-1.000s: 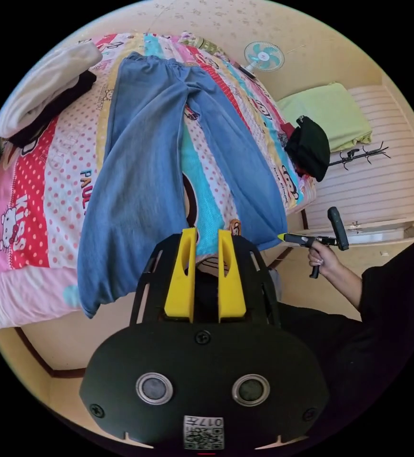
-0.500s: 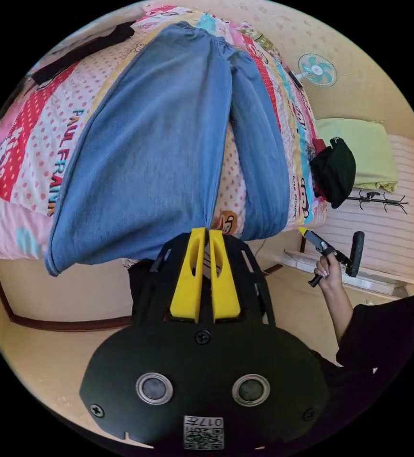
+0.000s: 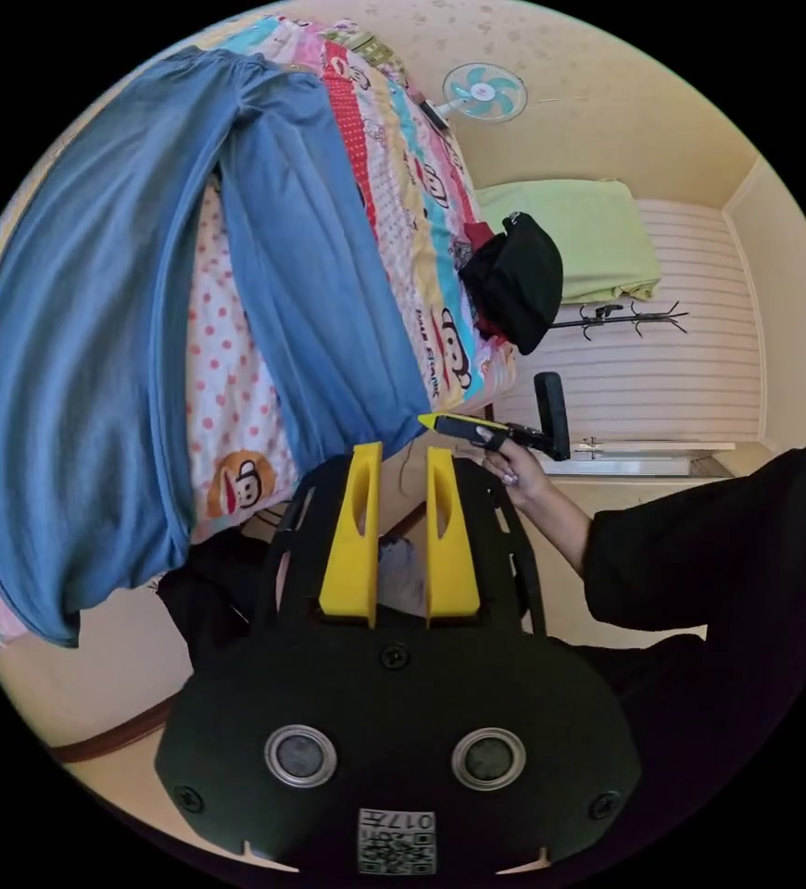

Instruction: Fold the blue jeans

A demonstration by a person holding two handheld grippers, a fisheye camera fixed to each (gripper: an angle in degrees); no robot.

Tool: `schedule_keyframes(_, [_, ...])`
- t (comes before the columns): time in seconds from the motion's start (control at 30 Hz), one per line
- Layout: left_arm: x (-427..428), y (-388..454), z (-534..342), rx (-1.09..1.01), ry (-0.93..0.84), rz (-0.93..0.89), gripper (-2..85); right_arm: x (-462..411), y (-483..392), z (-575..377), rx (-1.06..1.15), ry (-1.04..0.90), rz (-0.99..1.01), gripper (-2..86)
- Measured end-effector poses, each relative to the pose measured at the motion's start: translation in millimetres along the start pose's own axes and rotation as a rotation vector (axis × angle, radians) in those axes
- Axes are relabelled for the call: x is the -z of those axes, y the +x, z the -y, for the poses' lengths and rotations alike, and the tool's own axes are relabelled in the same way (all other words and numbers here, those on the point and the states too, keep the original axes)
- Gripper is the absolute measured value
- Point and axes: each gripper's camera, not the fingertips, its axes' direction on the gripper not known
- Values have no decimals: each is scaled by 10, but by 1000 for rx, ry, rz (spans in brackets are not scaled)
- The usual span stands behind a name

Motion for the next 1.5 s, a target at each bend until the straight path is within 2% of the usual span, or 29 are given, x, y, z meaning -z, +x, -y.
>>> schedule_keyframes(0.1, [-274,94,425,23,-79,-66,113,126,-391,87,188,24,53,13])
schedule_keyframes(0.23, [-424,142,673,64,-159,70,131,158,-598,213,354,61,122,12])
schedule_keyframes(0.37, [-314,-37,598,138,-124,130,37,188,-501,335,429,35,203,14])
schedule_keyframes(0.47, [-178,-164,483,160,-55,11,0,224,-397,509,539,-65,292,22])
schedule_keyframes(0.53, [-84,-190,414,152,-4,-42,-4,355,-211,795,608,-94,436,37])
schedule_keyframes(0.57, [-12,-206,371,155,23,-61,-6,408,-139,904,599,-69,456,42])
schedule_keyframes(0.67, [199,-219,272,141,73,-87,-8,527,298,1718,373,65,421,88])
schedule_keyframes(0.77, [350,-261,172,128,92,-87,-9,264,636,2709,123,135,298,146])
schedule_keyframes(0.87, [440,-373,75,144,111,-115,-9,-117,818,3544,-37,176,340,162])
schedule_keyframes(0.97, [566,-494,-2,159,134,-149,-9,-368,811,4036,-123,193,279,144])
schedule_keyframes(1.03, [677,-579,-65,166,150,-181,-8,-405,722,4159,-219,251,316,60])
schedule_keyframes(1.13, [991,-883,-290,227,232,-385,-8,-276,205,4258,-166,429,527,32])
schedule_keyframes(1.2, [1393,-1245,-591,277,346,-577,-7,-370,-305,4465,-104,409,570,29])
schedule_keyframes(1.27, [1757,-1560,-873,321,438,-650,-7,-635,-859,4712,-70,329,551,29])
schedule_keyframes(1.33, [2120,-1881,-1133,348,484,-625,-6,-1198,-1504,4982,-14,215,477,37])
schedule_keyframes(1.43, [2586,-2418,-1430,431,404,-343,-3,-1837,-1923,5012,-10,65,307,76])
schedule_keyframes(1.5, [2759,-2772,-1490,459,279,-133,5,-1895,-2146,4768,88,65,316,95])
